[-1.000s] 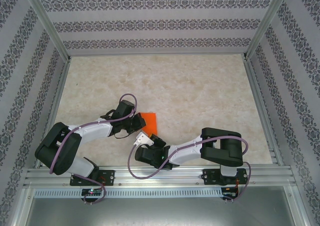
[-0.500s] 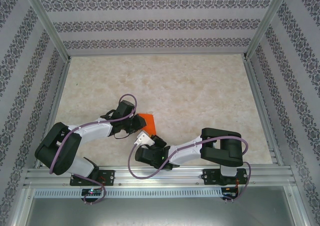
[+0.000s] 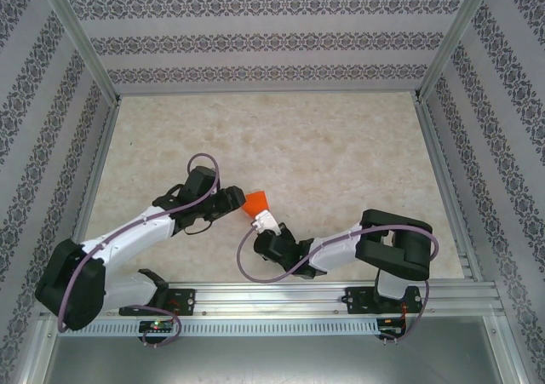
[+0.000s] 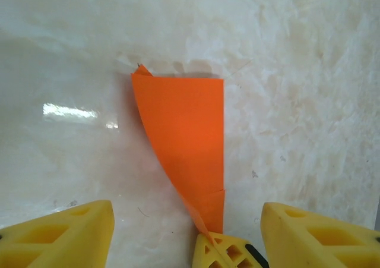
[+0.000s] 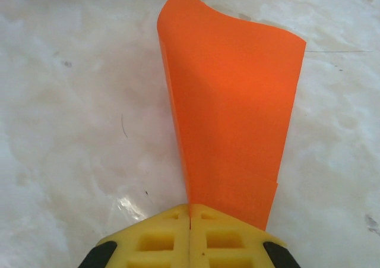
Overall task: Fold a paper plane with a square sheet of paper (pick it up from the middle)
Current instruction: Fold the wing for the fifth time at the center of the table.
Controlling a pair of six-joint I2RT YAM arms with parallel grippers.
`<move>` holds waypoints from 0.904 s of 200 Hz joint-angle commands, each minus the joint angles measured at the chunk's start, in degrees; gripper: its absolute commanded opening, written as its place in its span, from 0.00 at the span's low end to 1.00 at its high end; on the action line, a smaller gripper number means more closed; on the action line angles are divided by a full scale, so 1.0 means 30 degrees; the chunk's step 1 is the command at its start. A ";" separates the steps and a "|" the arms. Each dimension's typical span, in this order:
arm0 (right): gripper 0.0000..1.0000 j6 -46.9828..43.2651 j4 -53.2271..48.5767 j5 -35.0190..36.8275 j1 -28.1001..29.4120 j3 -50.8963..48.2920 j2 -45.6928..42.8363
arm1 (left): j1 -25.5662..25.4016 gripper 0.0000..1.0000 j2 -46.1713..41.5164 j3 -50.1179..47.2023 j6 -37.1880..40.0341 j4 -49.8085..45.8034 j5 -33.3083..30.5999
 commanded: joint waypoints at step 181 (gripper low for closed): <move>0.00 1.1182 1.3566 -1.2048 -0.5859 -0.4492 0.1189 | -0.0031 0.66 0.2021 -0.0794 0.1714 0.5227 0.4980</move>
